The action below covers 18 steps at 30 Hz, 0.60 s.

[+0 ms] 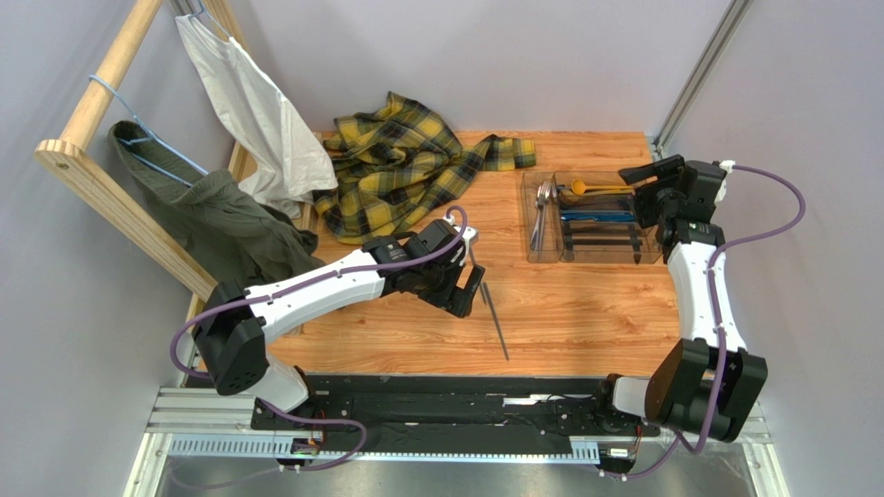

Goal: Sort the eating utensils into containers
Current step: Place the knife in the storage box.

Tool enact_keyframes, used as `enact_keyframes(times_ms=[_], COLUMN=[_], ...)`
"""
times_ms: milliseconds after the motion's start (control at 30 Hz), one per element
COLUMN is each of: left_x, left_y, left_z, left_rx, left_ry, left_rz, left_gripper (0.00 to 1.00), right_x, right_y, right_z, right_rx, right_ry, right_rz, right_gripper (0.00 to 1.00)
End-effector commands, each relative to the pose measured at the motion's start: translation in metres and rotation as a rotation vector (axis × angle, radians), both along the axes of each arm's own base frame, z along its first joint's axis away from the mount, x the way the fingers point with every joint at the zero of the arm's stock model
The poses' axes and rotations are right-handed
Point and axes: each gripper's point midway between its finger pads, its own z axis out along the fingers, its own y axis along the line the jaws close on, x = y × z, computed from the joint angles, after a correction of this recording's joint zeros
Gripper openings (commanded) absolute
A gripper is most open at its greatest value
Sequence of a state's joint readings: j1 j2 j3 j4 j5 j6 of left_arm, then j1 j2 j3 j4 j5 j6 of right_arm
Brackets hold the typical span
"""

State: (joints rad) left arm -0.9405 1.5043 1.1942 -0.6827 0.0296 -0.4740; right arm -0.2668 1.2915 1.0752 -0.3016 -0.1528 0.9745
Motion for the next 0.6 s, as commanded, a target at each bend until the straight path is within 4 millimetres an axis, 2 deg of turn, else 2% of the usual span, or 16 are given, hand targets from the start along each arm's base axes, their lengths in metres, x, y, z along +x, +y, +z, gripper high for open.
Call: enact_keyframes(times_ms=[0, 200, 567], left_x=[0.006, 0.005, 0.013], left_y=[-0.015, -0.032, -0.056], left_z=[0.002, -0.005, -0.011], left_rx=[-0.028, -0.047, -0.049], left_ry=[0.035, 0.102, 0.159], left_rz=[0.034, 0.029, 0.048], left_gripper=[0.96, 0.96, 0.92], right_x=[-0.021, -0.064, -0.145], right_y=[0.036, 0.067, 0.099], right_z=[0.025, 0.021, -0.020], right_rx=[-0.011, -0.047, -0.041], right_ry=[-0.079, -0.080, -0.007], right_rz=[0.134, 0.240, 0.386], right_gripper=[0.72, 0.72, 0.73])
